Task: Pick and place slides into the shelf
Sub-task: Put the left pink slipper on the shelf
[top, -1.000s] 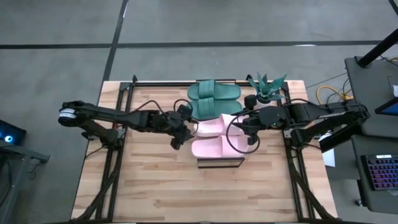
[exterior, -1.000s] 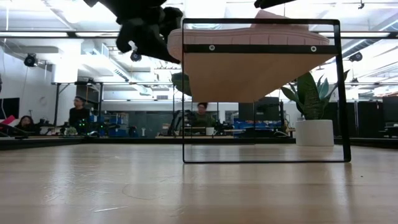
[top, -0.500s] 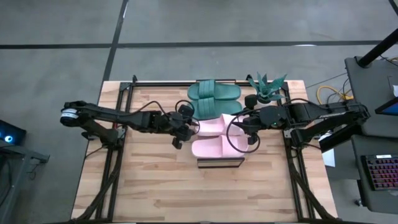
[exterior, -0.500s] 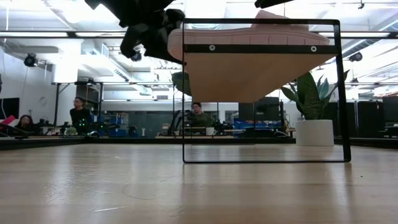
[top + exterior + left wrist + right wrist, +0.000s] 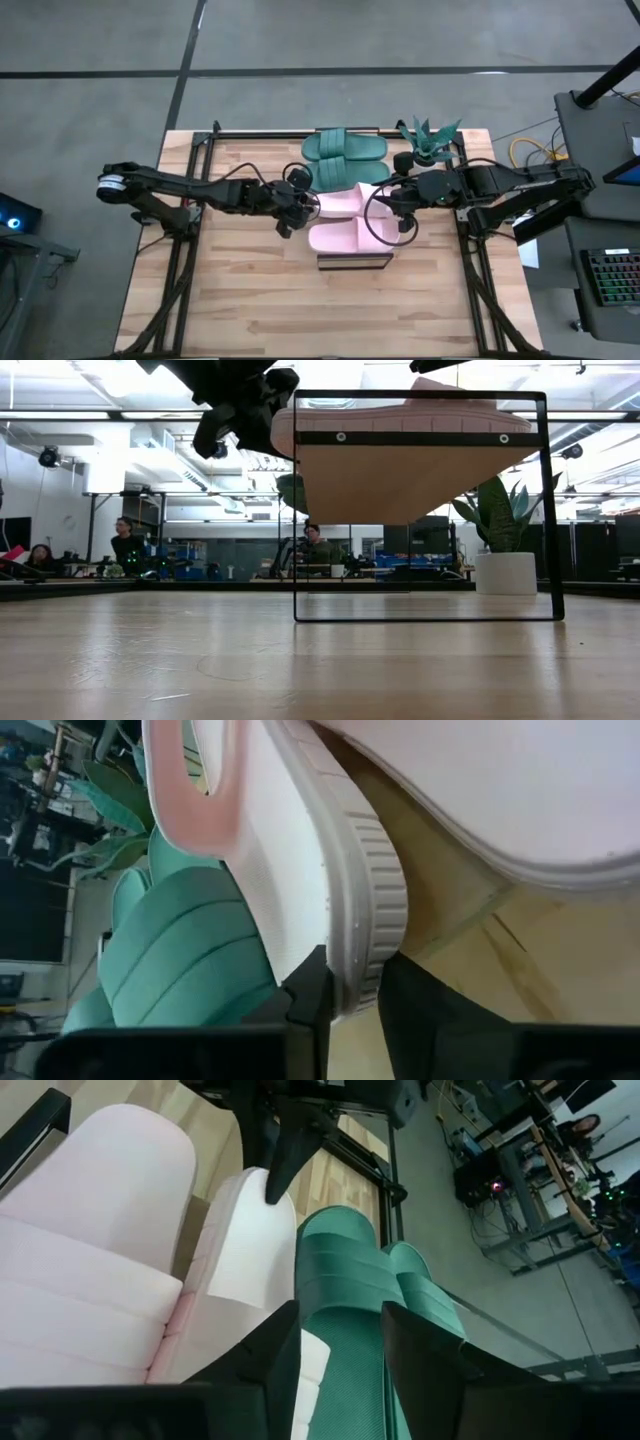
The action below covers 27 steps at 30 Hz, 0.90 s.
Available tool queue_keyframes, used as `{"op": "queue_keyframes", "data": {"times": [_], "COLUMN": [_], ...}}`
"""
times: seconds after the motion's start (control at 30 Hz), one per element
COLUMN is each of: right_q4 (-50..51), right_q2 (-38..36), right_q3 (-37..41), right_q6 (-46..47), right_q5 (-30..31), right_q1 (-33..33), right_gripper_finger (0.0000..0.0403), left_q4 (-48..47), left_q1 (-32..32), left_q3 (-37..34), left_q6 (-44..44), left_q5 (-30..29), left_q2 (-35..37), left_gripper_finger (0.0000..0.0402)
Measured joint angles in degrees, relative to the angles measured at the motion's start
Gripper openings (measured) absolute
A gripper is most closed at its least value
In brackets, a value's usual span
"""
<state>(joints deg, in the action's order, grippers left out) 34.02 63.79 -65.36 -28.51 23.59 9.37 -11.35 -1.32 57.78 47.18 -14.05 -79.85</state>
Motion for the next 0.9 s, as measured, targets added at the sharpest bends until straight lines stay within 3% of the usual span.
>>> {"op": "queue_keyframes", "data": {"times": [0.63, 0.9], "right_q4": [0.0, 0.0], "right_q2": [0.0, 0.0], "right_q3": [0.0, 0.0], "right_q6": [0.0, -0.1], "right_q5": [0.0, 0.0], "right_q1": [0.0, 0.0], "right_gripper_finger": [0.0130, 0.0125], "left_q4": [0.3, 0.5], "left_q1": [-2.8, -3.9], "left_q3": [1.3, 1.3], "left_q6": [4.3, 9.3], "left_q5": [-4.2, -11.5], "left_q2": [0.5, 0.8], "left_gripper_finger": [0.0042, 0.0041]}}
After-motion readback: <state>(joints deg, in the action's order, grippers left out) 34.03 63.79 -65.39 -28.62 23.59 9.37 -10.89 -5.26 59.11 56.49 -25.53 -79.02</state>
